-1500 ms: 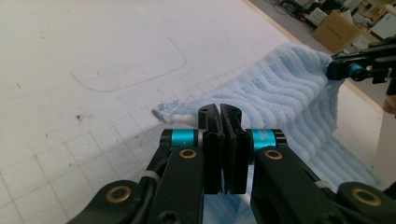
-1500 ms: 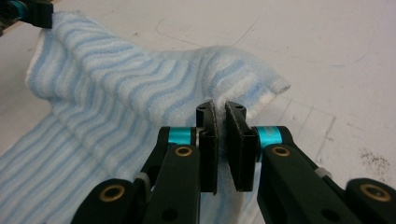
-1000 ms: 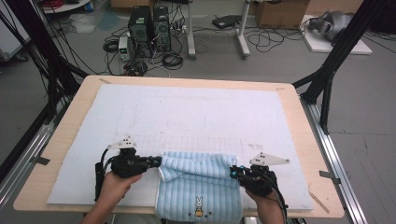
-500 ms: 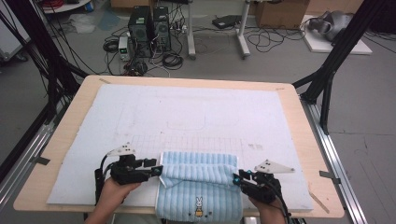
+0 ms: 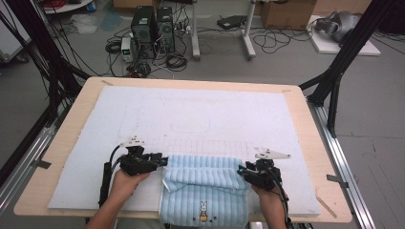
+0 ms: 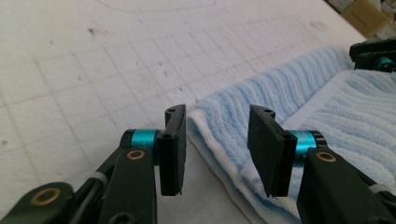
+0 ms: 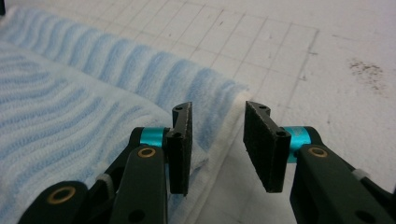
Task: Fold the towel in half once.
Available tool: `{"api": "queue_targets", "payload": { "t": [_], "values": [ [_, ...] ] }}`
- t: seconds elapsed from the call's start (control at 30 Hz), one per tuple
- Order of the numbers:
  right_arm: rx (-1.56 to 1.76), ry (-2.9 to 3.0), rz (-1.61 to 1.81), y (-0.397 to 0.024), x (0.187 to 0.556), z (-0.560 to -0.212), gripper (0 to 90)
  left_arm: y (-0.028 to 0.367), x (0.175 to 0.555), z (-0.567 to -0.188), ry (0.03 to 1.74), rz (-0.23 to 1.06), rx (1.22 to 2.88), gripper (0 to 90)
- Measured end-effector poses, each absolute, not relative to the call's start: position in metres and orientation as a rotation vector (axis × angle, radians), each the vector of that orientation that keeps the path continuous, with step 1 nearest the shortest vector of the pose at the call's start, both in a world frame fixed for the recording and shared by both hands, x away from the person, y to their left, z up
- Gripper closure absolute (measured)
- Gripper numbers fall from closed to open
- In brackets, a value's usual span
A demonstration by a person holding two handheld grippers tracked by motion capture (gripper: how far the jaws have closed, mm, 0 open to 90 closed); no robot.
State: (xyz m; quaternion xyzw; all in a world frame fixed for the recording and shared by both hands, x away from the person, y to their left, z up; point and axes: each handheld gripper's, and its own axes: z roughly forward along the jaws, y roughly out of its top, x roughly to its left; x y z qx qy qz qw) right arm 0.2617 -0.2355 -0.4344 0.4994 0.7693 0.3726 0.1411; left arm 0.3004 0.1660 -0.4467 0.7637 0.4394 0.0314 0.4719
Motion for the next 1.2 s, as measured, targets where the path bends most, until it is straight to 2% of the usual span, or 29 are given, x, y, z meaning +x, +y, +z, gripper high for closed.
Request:
{"api": "queue_targets", "payload": {
  "t": [0.07,0.13,0.2,0.27,0.3,0.37,0.5,0.57,0.77,1.07,1.2],
  "values": [
    [1.425,2.238,1.058,-0.232,0.26,-0.435,67.3,0.16,0.299,-0.449,1.055,0.103,1.929,61.3],
    [1.42,2.249,1.063,-0.231,0.259,-0.435,73.7,0.155,0.296,-0.45,1.034,0.151,1.958,68.5],
    [1.413,2.26,1.059,-0.23,0.258,-0.435,77.5,0.152,0.294,-0.449,1.019,0.161,1.962,82.2],
    [1.418,2.249,1.054,-0.23,0.259,-0.435,72.9,0.151,0.293,-0.449,1.008,0.181,1.969,85.9],
    [1.437,2.222,1.049,-0.23,0.258,-0.435,68.7,0.151,0.293,-0.448,1.007,0.18,1.967,86.0],
    [1.452,2.209,1.054,-0.232,0.258,-0.434,70.5,0.152,0.293,-0.447,1.0,0.186,1.949,86.4],
    [1.389,2.266,1.012,-0.227,0.259,-0.437,85.8,0.154,0.293,-0.445,0.993,0.159,1.901,86.5],
    [1.365,2.274,1.005,-0.224,0.259,-0.436,87.9,0.155,0.294,-0.445,0.984,0.142,1.887,86.9],
    [1.354,2.227,1.07,-0.23,0.26,-0.432,88.6,0.162,0.299,-0.442,1.013,0.103,1.798,87.3],
    [1.384,2.112,1.148,-0.233,0.279,-0.429,88.6,0.17,0.32,-0.45,1.18,0.071,1.631,87.7],
    [1.393,2.1,1.086,-0.227,0.292,-0.433,88.6,0.165,0.33,-0.449,1.214,0.089,1.667,87.6]
  ]
}}
